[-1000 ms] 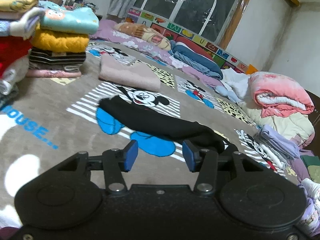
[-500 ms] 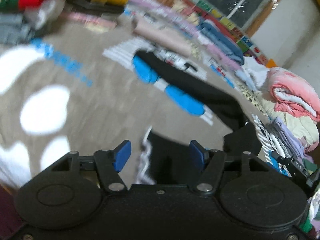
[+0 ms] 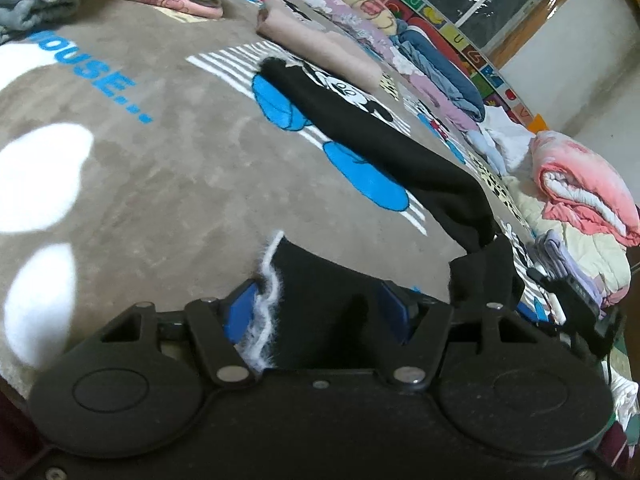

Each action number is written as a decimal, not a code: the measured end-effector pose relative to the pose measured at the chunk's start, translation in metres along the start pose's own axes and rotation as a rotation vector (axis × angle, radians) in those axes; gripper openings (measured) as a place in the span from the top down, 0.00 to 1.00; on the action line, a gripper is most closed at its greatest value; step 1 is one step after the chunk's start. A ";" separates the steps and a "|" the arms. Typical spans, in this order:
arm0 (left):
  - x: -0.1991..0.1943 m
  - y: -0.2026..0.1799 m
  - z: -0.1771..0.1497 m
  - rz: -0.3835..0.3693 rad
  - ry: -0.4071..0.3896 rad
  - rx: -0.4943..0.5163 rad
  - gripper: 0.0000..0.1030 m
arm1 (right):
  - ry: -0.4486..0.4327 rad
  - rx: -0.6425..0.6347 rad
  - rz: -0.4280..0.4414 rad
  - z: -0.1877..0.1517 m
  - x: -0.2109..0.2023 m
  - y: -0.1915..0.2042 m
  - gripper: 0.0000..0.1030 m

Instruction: Fold clothes

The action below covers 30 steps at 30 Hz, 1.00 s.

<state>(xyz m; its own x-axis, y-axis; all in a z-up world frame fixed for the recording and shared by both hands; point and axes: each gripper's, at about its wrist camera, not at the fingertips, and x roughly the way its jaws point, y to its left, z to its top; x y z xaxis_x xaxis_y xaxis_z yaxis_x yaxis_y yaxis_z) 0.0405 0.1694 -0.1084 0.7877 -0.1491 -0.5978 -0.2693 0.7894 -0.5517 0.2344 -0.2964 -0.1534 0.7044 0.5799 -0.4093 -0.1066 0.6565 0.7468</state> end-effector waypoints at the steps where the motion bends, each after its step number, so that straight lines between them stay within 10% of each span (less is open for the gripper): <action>1: 0.002 -0.001 0.000 -0.002 0.000 0.004 0.38 | 0.004 0.000 0.003 0.005 0.007 0.001 0.34; 6: 0.003 -0.005 0.000 0.001 -0.008 0.025 0.42 | 0.037 -0.001 -0.009 0.007 0.025 -0.001 0.80; 11: 0.004 -0.007 0.000 -0.017 -0.025 0.019 0.91 | -0.037 0.042 0.045 0.004 0.004 -0.001 0.85; 30: -0.012 -0.017 0.013 -0.136 -0.102 -0.018 0.96 | -0.122 0.347 0.026 -0.054 -0.119 -0.056 0.86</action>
<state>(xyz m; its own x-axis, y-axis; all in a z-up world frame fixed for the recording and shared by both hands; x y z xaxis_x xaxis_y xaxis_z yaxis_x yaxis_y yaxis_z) 0.0425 0.1660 -0.0844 0.8696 -0.1918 -0.4550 -0.1656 0.7548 -0.6347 0.1183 -0.3757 -0.1748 0.7852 0.5190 -0.3376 0.1038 0.4272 0.8982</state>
